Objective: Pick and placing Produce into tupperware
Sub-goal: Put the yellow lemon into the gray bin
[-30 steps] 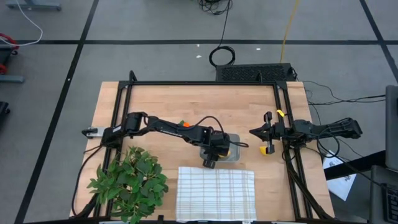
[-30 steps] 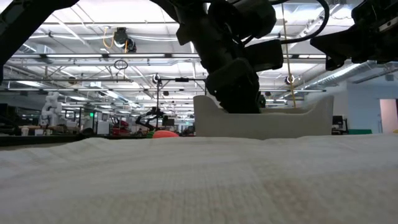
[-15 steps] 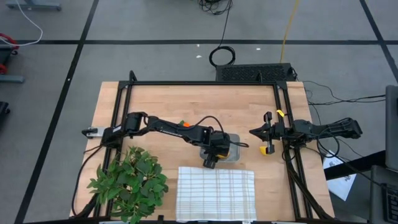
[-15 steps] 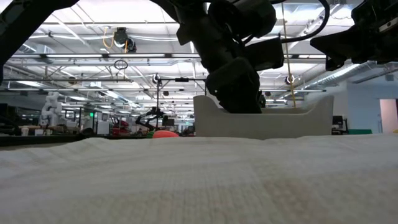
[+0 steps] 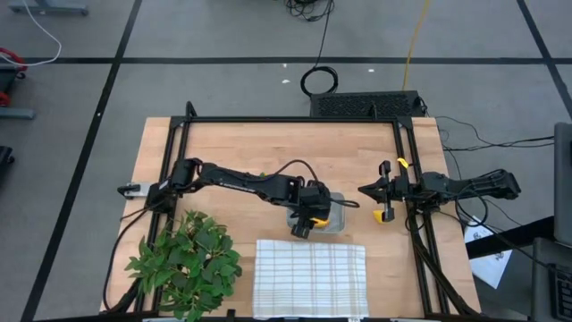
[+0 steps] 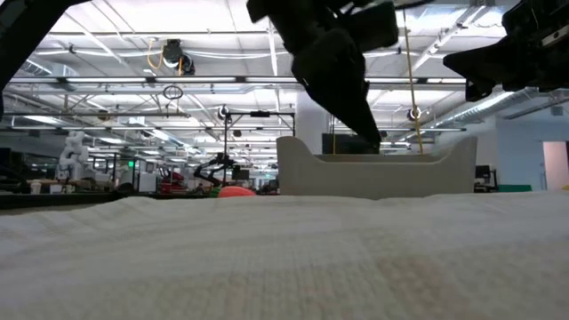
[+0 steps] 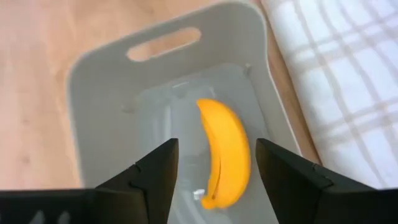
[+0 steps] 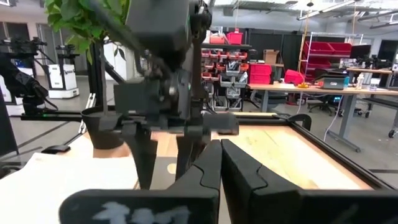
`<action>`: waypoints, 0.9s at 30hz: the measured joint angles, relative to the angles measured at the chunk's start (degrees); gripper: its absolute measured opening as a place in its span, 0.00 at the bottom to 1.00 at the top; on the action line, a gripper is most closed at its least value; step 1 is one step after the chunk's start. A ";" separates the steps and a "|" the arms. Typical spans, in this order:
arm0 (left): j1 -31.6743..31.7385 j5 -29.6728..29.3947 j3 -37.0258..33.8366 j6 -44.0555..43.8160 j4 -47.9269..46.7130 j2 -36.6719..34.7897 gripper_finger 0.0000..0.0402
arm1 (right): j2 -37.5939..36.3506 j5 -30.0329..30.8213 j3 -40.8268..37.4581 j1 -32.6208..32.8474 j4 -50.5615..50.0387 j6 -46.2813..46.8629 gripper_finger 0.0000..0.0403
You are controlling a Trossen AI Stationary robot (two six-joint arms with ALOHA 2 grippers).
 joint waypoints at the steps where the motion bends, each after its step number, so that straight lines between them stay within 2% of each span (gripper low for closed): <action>1: 0.06 -0.13 0.02 0.17 0.03 -0.71 0.53 | 0.03 -0.02 -0.02 0.00 0.07 0.02 0.00; 6: 0.39 -2.41 0.04 0.22 -1.76 -3.31 0.40 | 0.31 -0.02 0.00 0.00 -0.05 0.02 0.00; 13: 0.45 -7.41 0.06 3.35 -7.60 -5.17 0.06 | 0.40 -0.02 -0.02 0.00 0.45 0.01 0.00; 14: 0.46 -7.96 0.06 3.50 -8.86 -5.46 0.03 | 0.40 -0.02 0.01 0.00 0.46 0.02 0.00; 21: 1.10 -9.16 0.06 3.35 -14.61 -9.24 0.01 | 0.60 -0.02 -0.01 0.01 0.81 0.02 0.00; 27: 1.84 -9.13 0.06 2.55 -16.90 -16.36 0.01 | 0.66 -0.02 -0.02 0.01 1.03 0.02 0.00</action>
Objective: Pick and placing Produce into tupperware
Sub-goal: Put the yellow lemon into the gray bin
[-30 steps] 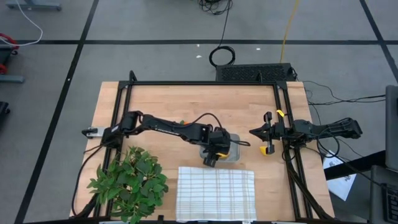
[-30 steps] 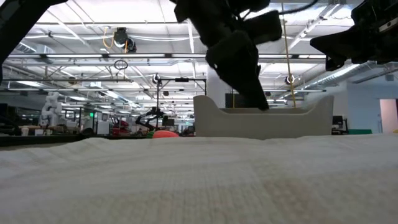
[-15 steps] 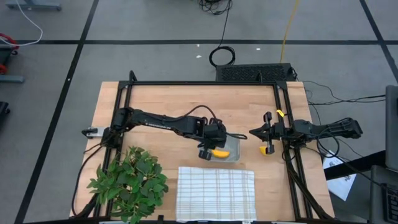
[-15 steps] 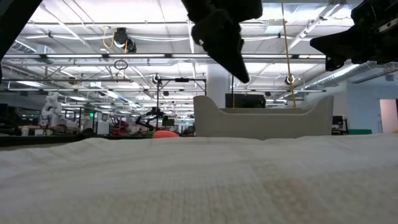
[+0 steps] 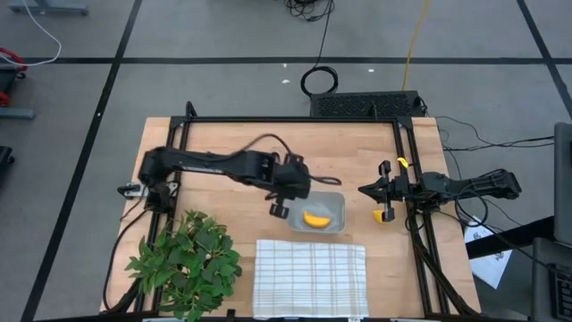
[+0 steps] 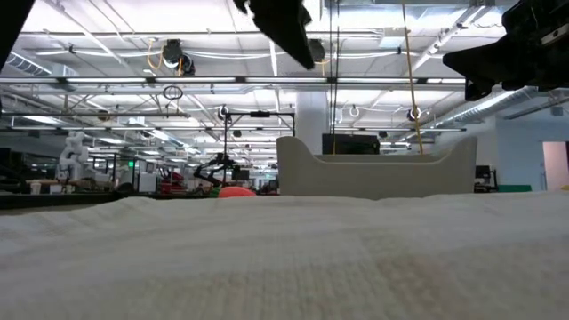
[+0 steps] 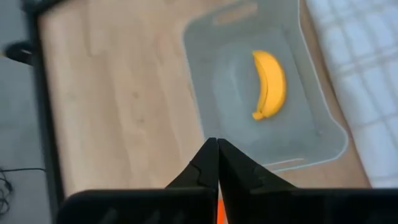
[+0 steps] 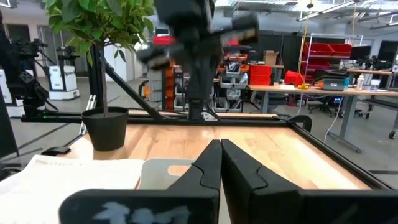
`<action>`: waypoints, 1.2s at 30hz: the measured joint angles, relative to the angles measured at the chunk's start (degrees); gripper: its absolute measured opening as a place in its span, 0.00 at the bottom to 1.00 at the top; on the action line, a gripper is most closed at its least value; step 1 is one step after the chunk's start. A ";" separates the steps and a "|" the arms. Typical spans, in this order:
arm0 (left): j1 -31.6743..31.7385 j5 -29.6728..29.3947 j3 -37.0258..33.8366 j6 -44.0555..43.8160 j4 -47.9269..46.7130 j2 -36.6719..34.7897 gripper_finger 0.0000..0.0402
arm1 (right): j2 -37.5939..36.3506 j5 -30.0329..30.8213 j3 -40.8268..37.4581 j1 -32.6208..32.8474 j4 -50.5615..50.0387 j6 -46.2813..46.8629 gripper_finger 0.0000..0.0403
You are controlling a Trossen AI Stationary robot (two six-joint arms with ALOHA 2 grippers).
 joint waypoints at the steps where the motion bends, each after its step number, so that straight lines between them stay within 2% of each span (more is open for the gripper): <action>1: 0.17 0.00 0.00 -0.08 -0.10 -1.27 0.00 | 0.00 0.00 0.01 0.01 0.00 0.01 0.00; 9: 2.61 0.02 -0.64 -0.05 0.61 -11.70 0.00 | 0.00 0.00 0.00 0.01 -0.05 -0.03 0.00; 14: 5.02 0.09 -5.36 0.42 2.76 -18.61 0.00 | 0.09 0.00 0.01 0.00 -0.31 0.00 0.00; 17: 6.63 0.97 -12.48 -0.90 8.63 -23.54 0.00 | 0.13 0.00 0.01 0.00 -0.30 0.62 0.00; 25: 10.82 9.24 -37.37 -0.45 31.02 -36.40 0.00 | 0.20 0.00 0.00 0.00 -0.52 1.55 0.00; 32: 18.36 23.69 -50.92 -7.95 47.31 -43.95 0.00 | 0.20 0.00 0.00 -0.01 -0.66 1.47 0.00; 36: 18.91 24.76 -56.88 -8.79 53.28 -44.21 0.00 | 0.22 0.01 0.01 -0.01 -0.53 0.62 0.00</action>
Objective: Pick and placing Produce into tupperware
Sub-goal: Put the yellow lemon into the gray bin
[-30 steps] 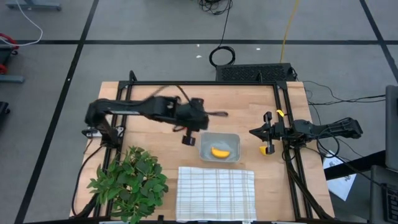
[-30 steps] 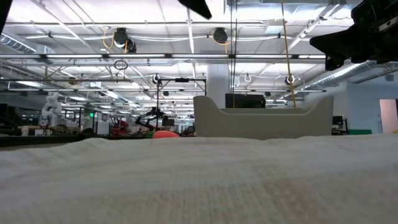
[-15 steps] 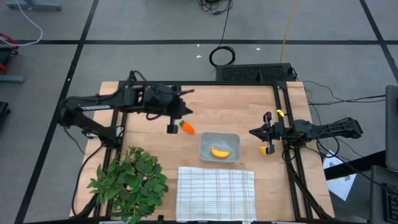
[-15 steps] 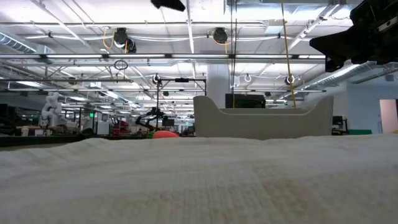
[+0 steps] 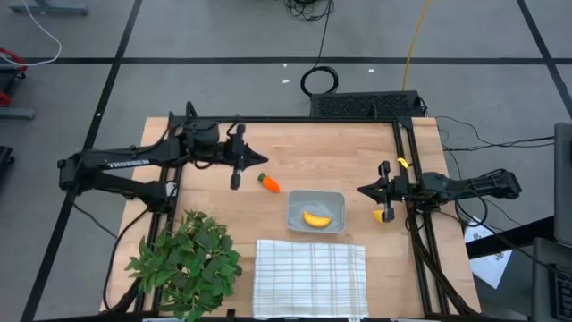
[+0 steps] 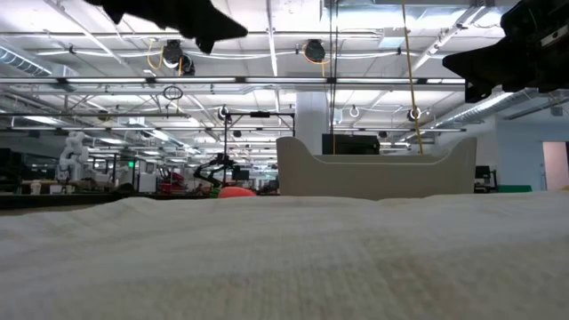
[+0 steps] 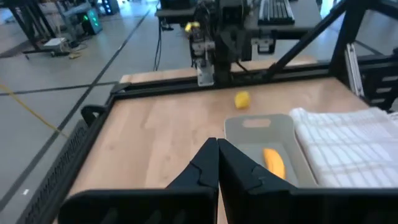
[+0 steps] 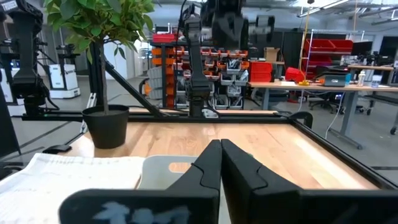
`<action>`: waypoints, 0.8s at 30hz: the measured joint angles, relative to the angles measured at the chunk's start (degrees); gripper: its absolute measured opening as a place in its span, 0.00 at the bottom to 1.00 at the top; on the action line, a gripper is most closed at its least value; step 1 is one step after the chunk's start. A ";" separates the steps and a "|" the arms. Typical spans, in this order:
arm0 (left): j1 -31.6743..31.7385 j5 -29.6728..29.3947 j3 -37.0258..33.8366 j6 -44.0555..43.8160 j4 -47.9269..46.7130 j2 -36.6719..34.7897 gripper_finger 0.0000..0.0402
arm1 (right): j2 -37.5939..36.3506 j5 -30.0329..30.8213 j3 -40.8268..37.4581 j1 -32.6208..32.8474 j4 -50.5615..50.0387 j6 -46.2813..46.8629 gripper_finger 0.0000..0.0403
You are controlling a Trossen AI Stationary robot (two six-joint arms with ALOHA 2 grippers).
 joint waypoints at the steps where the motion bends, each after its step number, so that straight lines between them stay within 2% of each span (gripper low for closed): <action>1: -0.02 0.00 -1.46 0.01 1.51 0.03 0.00 | 0.00 0.00 -0.01 0.00 0.01 -0.20 0.00; 10: -1.82 -0.17 -17.72 -2.34 26.74 -0.84 0.00 | 0.00 -0.01 -0.01 0.00 -0.12 0.59 0.00; 15: -2.34 -3.11 -25.36 -3.44 37.99 -2.47 0.00 | -0.01 -0.03 -0.01 0.00 -0.42 1.21 0.00; 19: -2.14 -6.04 -29.18 -3.61 37.34 -7.49 0.00 | 0.00 -0.11 -0.01 0.01 -0.56 1.38 0.00; 24: -2.12 -9.92 -30.85 -3.55 27.80 -17.89 0.00 | -0.02 -0.16 -0.01 0.11 -0.30 2.94 0.00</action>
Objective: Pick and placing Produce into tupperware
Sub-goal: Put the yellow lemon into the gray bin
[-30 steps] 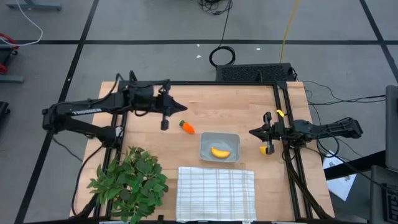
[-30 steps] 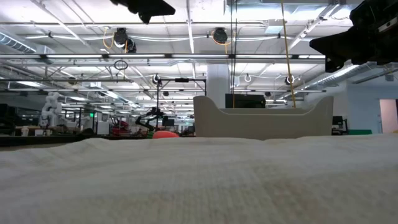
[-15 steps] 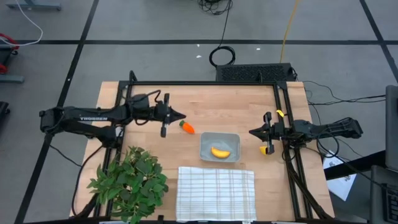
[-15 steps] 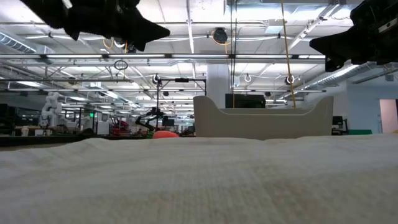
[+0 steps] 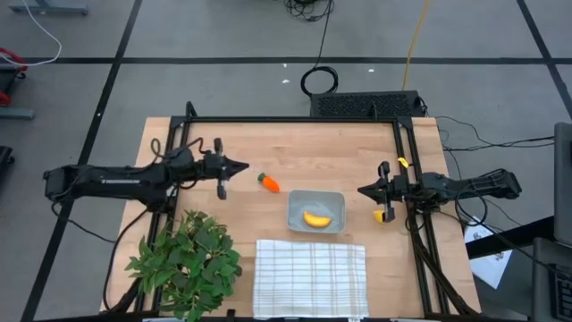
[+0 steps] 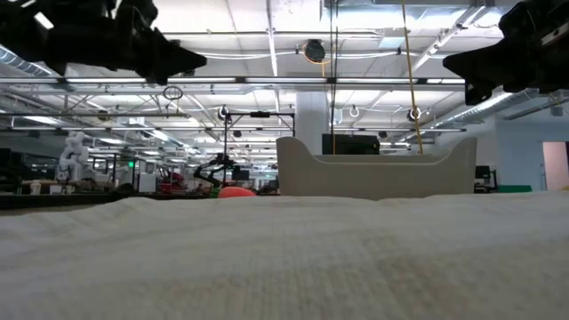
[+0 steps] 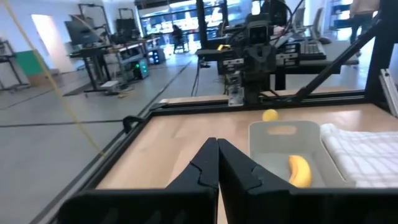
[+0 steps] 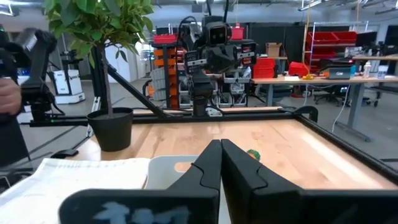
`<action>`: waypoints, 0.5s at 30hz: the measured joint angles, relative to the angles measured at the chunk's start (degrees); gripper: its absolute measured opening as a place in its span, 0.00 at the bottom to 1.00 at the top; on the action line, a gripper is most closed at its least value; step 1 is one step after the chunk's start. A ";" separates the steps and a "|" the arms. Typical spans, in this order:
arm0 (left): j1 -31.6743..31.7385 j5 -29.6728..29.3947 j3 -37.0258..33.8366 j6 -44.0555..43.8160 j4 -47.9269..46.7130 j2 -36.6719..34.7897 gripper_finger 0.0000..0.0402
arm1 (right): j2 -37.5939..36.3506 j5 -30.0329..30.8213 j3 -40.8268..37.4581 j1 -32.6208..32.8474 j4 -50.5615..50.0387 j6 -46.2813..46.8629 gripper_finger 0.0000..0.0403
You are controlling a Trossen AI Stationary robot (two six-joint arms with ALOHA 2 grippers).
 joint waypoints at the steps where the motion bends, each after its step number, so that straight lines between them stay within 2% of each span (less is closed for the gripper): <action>1: 0.00 -0.51 -0.19 -0.34 -2.01 -1.95 0.00 | 0.00 -0.02 0.00 0.00 -0.03 0.56 0.00; 7: -1.17 -2.85 -0.19 1.10 -12.93 -10.51 0.00 | 0.00 -0.04 0.00 0.00 -0.49 0.98 0.00; 15: -3.92 -5.29 -1.99 3.78 -14.26 -12.52 0.00 | 0.00 -0.04 0.00 0.00 -0.43 -0.24 0.00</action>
